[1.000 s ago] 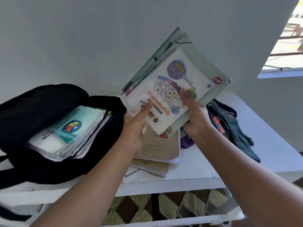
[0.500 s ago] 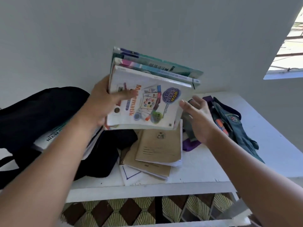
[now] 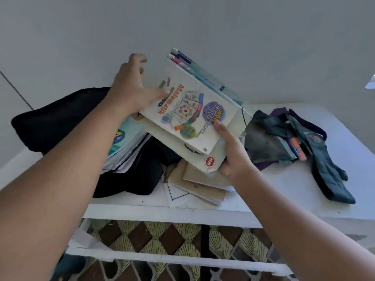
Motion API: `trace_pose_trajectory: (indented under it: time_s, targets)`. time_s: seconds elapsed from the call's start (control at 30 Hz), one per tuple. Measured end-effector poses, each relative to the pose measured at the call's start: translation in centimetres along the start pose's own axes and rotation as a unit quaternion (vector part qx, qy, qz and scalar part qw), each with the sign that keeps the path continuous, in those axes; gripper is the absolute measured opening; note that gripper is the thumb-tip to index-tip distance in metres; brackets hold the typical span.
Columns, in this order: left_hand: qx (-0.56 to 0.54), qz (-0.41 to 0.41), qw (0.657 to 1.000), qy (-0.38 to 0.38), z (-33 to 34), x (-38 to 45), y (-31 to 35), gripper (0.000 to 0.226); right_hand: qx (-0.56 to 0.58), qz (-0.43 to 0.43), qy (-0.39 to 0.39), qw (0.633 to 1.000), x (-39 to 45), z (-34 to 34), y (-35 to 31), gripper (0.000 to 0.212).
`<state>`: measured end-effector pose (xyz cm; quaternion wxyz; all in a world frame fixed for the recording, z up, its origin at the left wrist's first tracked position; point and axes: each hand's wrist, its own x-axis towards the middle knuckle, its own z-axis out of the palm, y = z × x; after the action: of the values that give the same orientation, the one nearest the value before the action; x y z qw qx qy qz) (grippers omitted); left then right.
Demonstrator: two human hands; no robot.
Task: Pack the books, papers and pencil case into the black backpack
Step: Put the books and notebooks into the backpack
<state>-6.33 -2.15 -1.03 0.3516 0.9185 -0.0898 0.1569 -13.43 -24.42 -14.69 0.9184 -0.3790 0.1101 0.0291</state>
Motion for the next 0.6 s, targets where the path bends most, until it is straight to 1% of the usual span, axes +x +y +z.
trace_pose_trajectory:
  time_s: [0.03,0.1,0.17,0.23,0.3,0.37,0.43,0.5,0.57,0.6]
  targets:
    - [0.009,0.016,0.999,0.039,-0.2,-0.4,-0.3,0.089,0.020,0.015,0.006,1.000,0.2,0.9,0.2,0.044]
    - [-0.003,0.032,0.996,0.084,-0.3,-1.7,-1.1,0.077,0.062,0.037,0.023,0.997,0.7,2.2,0.4,0.040]
    - [-0.012,0.029,0.994,0.103,-0.4,-3.1,-2.3,0.058,0.081,0.049,0.032,0.995,1.4,3.5,0.5,0.040]
    - [-0.034,0.007,0.993,0.111,-0.8,-4.4,-3.8,0.037,0.081,0.061,0.033,0.994,1.9,5.0,0.9,0.042]
    - [-0.043,-0.012,0.991,0.124,-1.0,-5.3,-4.8,0.022,0.063,0.068,0.035,0.995,2.3,6.3,1.5,0.040]
    - [-0.040,-0.028,0.988,0.147,-1.7,-5.6,-6.0,0.012,0.042,0.089,0.039,0.994,2.8,7.6,2.5,0.040]
    - [-0.018,-0.038,0.985,0.168,-2.5,-5.6,-7.7,0.012,0.023,0.114,0.049,0.992,3.0,8.7,3.7,0.041]
    - [0.052,-0.036,0.981,0.183,-3.3,-5.1,-10.2,0.016,-0.004,0.138,0.055,0.989,3.1,9.3,4.7,0.038]
    - [0.170,-0.044,0.971,0.159,-3.7,-4.3,-12.9,0.024,-0.026,0.156,0.066,0.985,3.0,9.5,5.6,0.036]
    - [0.241,-0.066,0.961,0.121,-3.8,-3.9,-14.3,0.033,-0.036,0.164,0.072,0.983,3.1,9.5,6.0,0.037]
